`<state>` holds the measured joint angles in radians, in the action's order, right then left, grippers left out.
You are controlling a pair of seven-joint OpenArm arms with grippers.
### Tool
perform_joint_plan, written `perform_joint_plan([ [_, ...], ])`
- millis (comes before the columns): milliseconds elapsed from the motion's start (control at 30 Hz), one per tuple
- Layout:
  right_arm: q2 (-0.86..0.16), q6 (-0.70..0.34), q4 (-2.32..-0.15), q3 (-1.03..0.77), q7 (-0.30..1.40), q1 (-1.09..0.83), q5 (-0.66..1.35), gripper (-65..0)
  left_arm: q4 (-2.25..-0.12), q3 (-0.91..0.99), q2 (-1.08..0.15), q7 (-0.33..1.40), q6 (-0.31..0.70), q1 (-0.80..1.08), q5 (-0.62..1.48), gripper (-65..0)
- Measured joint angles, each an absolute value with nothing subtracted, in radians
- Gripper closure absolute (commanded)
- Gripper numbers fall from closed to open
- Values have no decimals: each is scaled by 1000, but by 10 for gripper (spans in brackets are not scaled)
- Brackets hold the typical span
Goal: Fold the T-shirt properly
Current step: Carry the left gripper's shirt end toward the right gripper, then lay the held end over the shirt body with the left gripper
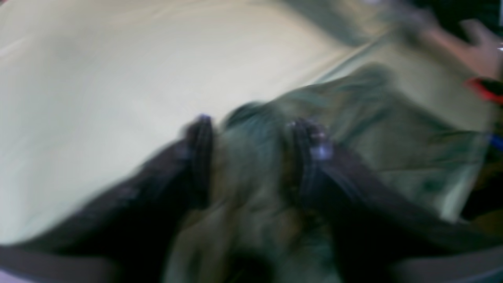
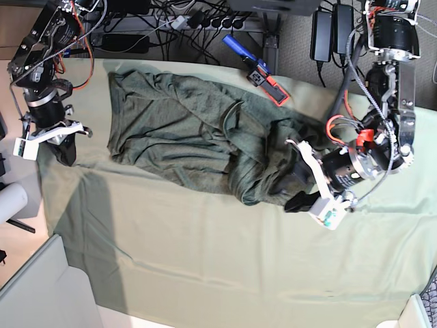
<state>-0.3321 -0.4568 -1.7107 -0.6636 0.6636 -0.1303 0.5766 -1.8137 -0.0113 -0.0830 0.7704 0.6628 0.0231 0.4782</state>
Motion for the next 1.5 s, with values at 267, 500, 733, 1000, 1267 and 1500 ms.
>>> perform_joint_plan([
  [267,-325,-457,-1566,-663,669,-130,645,0,-1731,-36,-96,679,656,129,359,-104],
  [500,-315,-457,-1565,-663,689,-130,651,0,-1693,-91,-99,619,587,125,299,-45],
  [733,-315,-457,-1565,-663,694,-130,663,0,-1693,-227,-16,619,584,128,248,-45],
  [1000,-315,-457,-1565,-663,712,-144,696,0,-1693,-334,50,619,584,109,222,-45],
  [1267,-315,-457,-1522,-663,720,-152,733,-257,-1696,-333,47,624,584,88,263,-45],
  [1500,-316,-457,-1520,-661,719,-99,754,-267,-1837,-332,7,737,658,91,358,-45],
])
